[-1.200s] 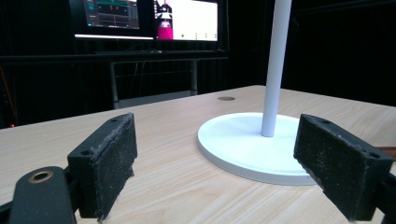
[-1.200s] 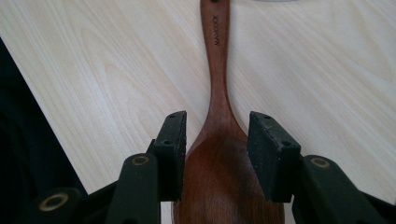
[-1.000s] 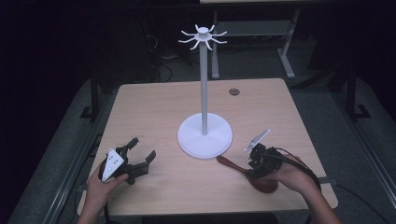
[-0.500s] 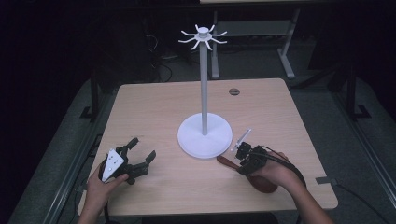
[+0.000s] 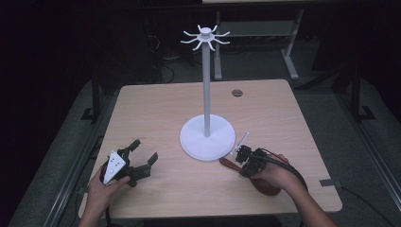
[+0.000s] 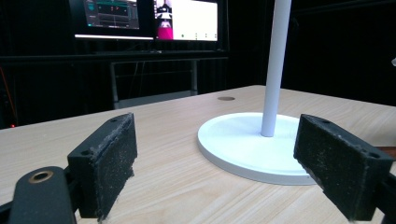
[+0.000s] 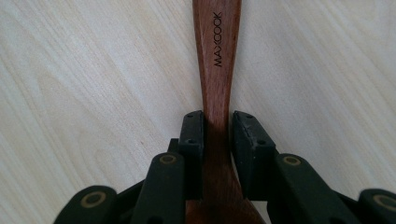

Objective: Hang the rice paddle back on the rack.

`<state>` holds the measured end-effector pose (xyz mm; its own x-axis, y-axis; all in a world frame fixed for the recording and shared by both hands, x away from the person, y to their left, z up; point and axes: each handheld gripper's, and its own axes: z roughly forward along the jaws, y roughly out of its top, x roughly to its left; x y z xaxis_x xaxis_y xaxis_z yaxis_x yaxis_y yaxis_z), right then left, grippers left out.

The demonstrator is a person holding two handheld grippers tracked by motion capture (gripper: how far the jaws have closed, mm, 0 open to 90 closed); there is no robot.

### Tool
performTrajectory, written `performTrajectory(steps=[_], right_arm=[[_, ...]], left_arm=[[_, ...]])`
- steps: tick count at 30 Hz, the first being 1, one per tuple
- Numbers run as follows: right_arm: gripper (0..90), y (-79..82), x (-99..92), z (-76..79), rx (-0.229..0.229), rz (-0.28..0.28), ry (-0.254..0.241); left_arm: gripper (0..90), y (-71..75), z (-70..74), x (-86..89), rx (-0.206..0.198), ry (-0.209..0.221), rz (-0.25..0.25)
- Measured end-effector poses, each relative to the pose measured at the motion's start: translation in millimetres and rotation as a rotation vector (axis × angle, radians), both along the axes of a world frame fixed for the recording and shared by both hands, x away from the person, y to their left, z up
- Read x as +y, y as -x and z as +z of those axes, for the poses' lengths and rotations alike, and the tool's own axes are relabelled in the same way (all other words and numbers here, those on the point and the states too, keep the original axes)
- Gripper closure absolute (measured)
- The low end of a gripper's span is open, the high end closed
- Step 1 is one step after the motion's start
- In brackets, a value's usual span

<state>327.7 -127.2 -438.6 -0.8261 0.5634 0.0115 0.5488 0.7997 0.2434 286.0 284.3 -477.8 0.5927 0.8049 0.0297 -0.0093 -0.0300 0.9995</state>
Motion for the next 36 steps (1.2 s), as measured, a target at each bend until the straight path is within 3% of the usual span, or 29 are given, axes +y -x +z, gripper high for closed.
performTrajectory(steps=[11,19,30,31,32,34,36], right_arm=[[76.8,0.3,-0.2,0.2,0.004,-0.012,-0.006],[77.2,0.1,-8.7,2.0,0.011,-0.028,-0.069],[77.4,1.3,-45.4,15.7,-0.036,-0.088,-0.270],[77.4,1.3,-45.4,15.7,-0.036,-0.088,-0.270],[77.5,1.2,-53.3,18.6,-0.042,-0.107,-0.315],[77.5,1.1,-57.3,20.2,-0.042,-0.116,-0.341],[77.5,0.1,-68.6,24.4,-0.060,-0.140,-0.410]], left_arm=[[12.9,0.0,0.0,0.0,-0.001,-0.001,-0.001],[12.9,0.1,0.0,-0.3,-0.002,0.000,-0.003],[12.9,0.6,-0.1,-0.9,0.000,0.002,-0.004],[12.9,0.6,-0.1,-0.9,0.000,0.002,-0.004],[12.9,0.7,-0.2,-0.9,0.000,0.003,-0.004],[12.9,0.7,-0.2,-0.9,0.000,0.003,-0.004],[12.9,0.7,-0.2,-0.9,0.001,0.005,-0.004]])
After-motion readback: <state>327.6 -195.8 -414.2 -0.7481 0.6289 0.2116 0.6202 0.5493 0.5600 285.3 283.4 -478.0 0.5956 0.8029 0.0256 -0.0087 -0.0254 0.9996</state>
